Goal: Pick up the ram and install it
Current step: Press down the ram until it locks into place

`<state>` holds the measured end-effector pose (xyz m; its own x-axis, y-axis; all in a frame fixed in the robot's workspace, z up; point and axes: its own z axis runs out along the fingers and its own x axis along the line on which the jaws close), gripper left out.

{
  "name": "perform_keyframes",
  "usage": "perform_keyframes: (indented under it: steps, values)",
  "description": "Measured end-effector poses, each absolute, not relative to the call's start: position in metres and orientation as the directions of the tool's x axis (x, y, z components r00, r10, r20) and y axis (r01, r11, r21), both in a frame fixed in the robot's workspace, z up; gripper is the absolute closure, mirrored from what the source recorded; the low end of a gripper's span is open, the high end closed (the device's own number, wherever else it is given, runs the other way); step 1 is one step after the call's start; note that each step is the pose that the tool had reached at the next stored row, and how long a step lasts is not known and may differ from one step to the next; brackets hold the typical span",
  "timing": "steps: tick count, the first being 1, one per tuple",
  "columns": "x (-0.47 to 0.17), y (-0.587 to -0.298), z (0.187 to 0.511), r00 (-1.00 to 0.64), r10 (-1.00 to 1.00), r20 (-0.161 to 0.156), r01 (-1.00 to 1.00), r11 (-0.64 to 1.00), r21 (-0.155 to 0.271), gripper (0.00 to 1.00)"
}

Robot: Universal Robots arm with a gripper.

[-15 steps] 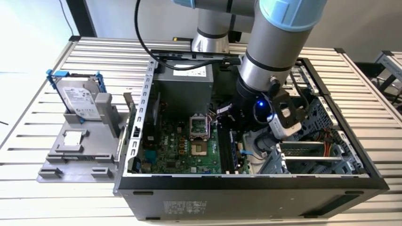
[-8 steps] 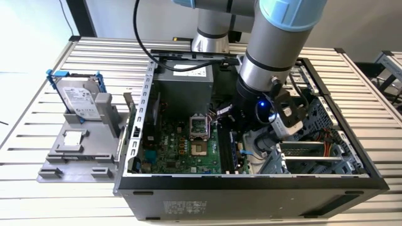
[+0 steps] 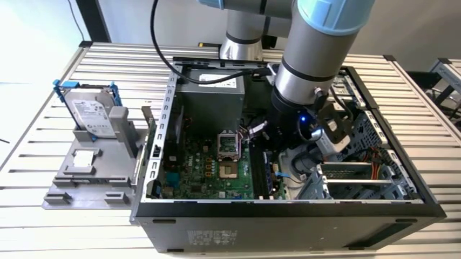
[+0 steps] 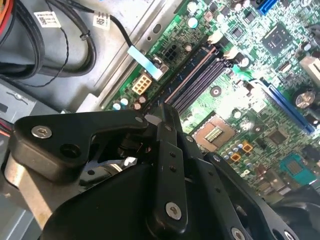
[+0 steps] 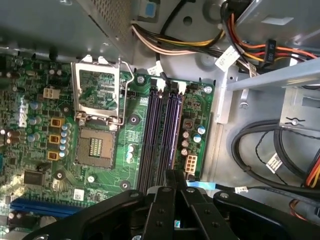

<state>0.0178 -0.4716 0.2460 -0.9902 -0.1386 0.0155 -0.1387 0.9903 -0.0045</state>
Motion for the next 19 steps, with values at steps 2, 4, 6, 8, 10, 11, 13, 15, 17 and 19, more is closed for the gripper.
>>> perform_keyframes:
  steps: [2, 4, 6, 8, 10, 11, 13, 15, 17, 19]
  values:
    - [0.0178, -0.4716, 0.2467, -0.987, -0.157, 0.016, -0.157, 0.988, -0.005, 1.0]
    - [0.0178, -0.4716, 0.2474, -0.985, -0.172, 0.016, -0.172, 0.985, -0.005, 1.0]
    - [0.0178, -0.4716, 0.2477, -0.982, -0.188, 0.015, -0.188, 0.982, -0.004, 1.0]
    - [0.0178, -0.4716, 0.2481, -0.979, -0.202, 0.015, -0.202, 0.979, -0.005, 1.0]
    - [0.0178, -0.4716, 0.2483, -0.976, -0.216, 0.015, -0.216, 0.976, -0.004, 1.0]
    - [0.0178, -0.4716, 0.2484, -0.975, -0.223, 0.015, -0.223, 0.975, -0.004, 1.0]
    - [0.0178, -0.4716, 0.2486, -0.971, -0.237, 0.015, -0.237, 0.971, -0.004, 1.0]
    - [0.0178, -0.4716, 0.2488, -0.967, -0.253, 0.016, -0.253, 0.967, -0.005, 1.0]
    - [0.0178, -0.4716, 0.2489, -0.963, -0.268, 0.015, -0.268, 0.963, -0.005, 1.0]
    - [0.0178, -0.4716, 0.249, -0.959, -0.283, 0.016, -0.284, 0.959, -0.005, 1.0]
